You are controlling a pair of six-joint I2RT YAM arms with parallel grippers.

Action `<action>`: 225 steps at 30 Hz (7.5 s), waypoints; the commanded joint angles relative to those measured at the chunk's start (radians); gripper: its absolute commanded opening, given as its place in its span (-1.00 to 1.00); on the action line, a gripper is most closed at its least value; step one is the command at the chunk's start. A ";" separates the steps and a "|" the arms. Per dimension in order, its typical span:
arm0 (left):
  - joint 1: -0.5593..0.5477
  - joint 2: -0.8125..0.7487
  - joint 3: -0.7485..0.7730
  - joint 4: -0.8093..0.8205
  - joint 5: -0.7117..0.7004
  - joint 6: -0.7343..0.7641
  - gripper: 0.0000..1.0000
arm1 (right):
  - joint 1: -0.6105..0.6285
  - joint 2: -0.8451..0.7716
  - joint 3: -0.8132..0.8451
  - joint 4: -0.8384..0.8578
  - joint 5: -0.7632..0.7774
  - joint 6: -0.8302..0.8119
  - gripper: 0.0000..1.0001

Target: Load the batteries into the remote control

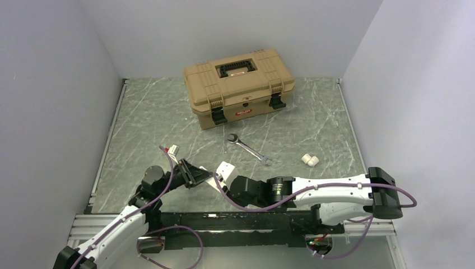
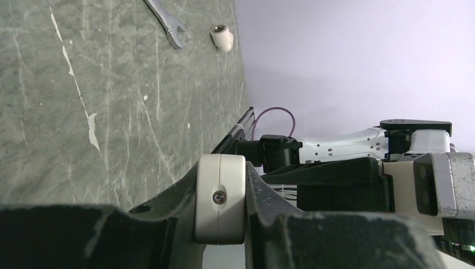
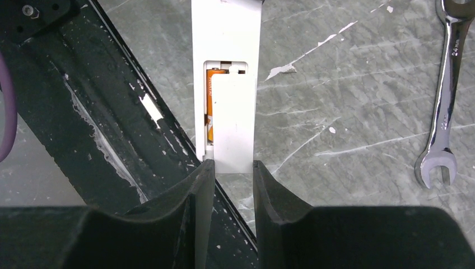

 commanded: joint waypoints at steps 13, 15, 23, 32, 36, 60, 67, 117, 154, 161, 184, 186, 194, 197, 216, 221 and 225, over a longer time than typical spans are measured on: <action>0.004 0.002 -0.063 0.073 0.015 -0.009 -0.95 | 0.005 -0.007 0.038 0.008 -0.032 -0.008 -0.34; 0.004 0.002 -0.063 0.074 0.014 -0.011 -0.95 | 0.006 -0.005 0.040 0.007 -0.032 -0.007 -0.34; 0.004 -0.001 -0.064 0.066 0.014 -0.008 -0.95 | 0.005 -0.005 0.039 0.015 -0.027 -0.006 -0.32; 0.004 0.004 -0.065 0.074 0.015 -0.009 -0.95 | 0.006 -0.001 0.041 0.018 -0.032 -0.001 -0.29; 0.004 0.001 -0.063 0.070 0.013 -0.008 -0.95 | 0.005 -0.003 0.038 0.023 -0.031 0.006 -0.27; 0.004 0.002 -0.071 0.076 0.010 -0.010 -0.94 | 0.006 -0.017 0.058 0.008 0.002 0.002 0.17; 0.004 -0.004 -0.079 0.077 0.009 -0.014 -0.94 | 0.005 -0.047 0.082 0.022 0.086 0.043 0.21; 0.004 -0.145 -0.099 0.020 -0.176 -0.213 -0.97 | -0.010 -0.165 0.170 -0.337 0.312 1.205 0.17; 0.005 -0.161 -0.103 0.005 -0.178 -0.206 -0.95 | -0.095 -0.086 0.134 -0.287 0.139 1.159 0.10; 0.004 -0.157 -0.101 0.003 -0.177 -0.200 -0.95 | -0.095 -0.092 0.109 -0.251 0.138 1.164 0.08; 0.004 -0.145 -0.096 0.003 -0.177 -0.186 -0.95 | -0.113 -0.062 0.111 -0.225 0.121 1.151 0.05; 0.005 -0.147 -0.097 0.003 -0.177 -0.186 -0.95 | -0.117 -0.058 0.110 -0.224 0.116 1.150 0.05; 0.005 -0.158 -0.098 -0.010 -0.178 -0.183 -0.94 | -0.123 -0.052 0.102 -0.214 0.108 1.147 -0.03; 0.004 -0.164 -0.098 -0.015 -0.180 -0.182 -0.94 | -0.125 -0.051 0.098 -0.207 0.105 1.148 -0.02; 0.004 -0.166 -0.099 -0.016 -0.178 -0.186 -0.95 | -0.138 -0.052 0.076 -0.159 0.106 1.155 0.08; 0.004 -0.173 -0.099 -0.024 -0.180 -0.184 -0.94 | -0.142 -0.046 0.073 -0.150 0.100 1.153 0.09; 0.004 -0.172 -0.100 -0.021 -0.180 -0.185 -0.94 | -0.144 -0.038 0.078 -0.148 0.095 1.148 0.09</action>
